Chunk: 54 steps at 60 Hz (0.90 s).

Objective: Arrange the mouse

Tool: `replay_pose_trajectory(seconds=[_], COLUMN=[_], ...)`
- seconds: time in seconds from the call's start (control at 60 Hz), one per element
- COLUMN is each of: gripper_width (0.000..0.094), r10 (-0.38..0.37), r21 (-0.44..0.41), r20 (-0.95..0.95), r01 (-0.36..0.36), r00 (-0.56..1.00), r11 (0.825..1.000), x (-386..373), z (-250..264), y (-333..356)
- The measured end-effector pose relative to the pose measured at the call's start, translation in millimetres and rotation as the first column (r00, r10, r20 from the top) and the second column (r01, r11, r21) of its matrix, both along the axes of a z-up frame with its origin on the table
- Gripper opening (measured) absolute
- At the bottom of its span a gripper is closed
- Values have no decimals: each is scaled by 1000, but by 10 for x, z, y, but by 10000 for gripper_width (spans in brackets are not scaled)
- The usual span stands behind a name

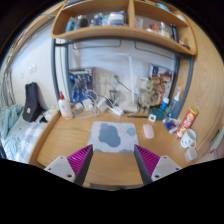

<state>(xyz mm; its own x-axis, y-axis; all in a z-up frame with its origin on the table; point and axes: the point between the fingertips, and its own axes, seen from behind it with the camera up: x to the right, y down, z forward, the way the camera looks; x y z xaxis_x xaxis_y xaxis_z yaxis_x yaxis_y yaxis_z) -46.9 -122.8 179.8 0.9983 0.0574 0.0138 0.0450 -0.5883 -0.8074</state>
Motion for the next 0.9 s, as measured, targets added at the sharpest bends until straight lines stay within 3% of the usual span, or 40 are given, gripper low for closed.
replay_pose_trajectory(seconds=[0.133, 0.367, 0.9], gripper_width=[823, 818, 806], r10=[-56, -135, -117], r21=[-84, -199, -188], r20=[40, 60, 5], r01=[59, 145, 116], r00=[998, 989, 993], r11=[995, 969, 975], x=[644, 1513, 2078], z=[-713, -1572, -1986], y=[26, 390, 2275])
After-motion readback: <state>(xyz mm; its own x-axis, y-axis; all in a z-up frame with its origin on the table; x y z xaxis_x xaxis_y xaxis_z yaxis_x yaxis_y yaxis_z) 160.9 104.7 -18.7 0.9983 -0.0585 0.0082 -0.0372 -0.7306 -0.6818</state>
